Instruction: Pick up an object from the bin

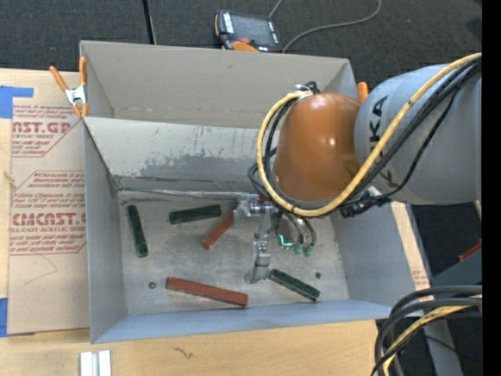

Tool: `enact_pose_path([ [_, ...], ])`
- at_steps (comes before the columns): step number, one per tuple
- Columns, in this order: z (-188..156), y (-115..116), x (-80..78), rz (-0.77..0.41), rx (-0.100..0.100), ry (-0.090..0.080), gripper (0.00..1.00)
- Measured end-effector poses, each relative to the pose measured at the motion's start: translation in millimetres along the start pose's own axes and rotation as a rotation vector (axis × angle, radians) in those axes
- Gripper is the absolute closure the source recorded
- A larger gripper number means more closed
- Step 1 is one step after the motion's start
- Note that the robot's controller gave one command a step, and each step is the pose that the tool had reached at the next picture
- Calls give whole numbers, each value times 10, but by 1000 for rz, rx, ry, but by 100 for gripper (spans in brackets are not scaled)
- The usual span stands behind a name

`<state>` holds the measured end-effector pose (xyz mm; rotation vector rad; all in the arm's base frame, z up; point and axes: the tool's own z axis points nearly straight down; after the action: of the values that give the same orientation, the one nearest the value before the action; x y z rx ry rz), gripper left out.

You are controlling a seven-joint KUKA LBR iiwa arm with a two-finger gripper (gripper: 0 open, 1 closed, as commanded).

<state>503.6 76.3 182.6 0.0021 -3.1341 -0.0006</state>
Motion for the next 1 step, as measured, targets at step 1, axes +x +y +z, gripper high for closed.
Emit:
enact_pose_path([
  [1,1154,531,61,-58,0,1,0],
])
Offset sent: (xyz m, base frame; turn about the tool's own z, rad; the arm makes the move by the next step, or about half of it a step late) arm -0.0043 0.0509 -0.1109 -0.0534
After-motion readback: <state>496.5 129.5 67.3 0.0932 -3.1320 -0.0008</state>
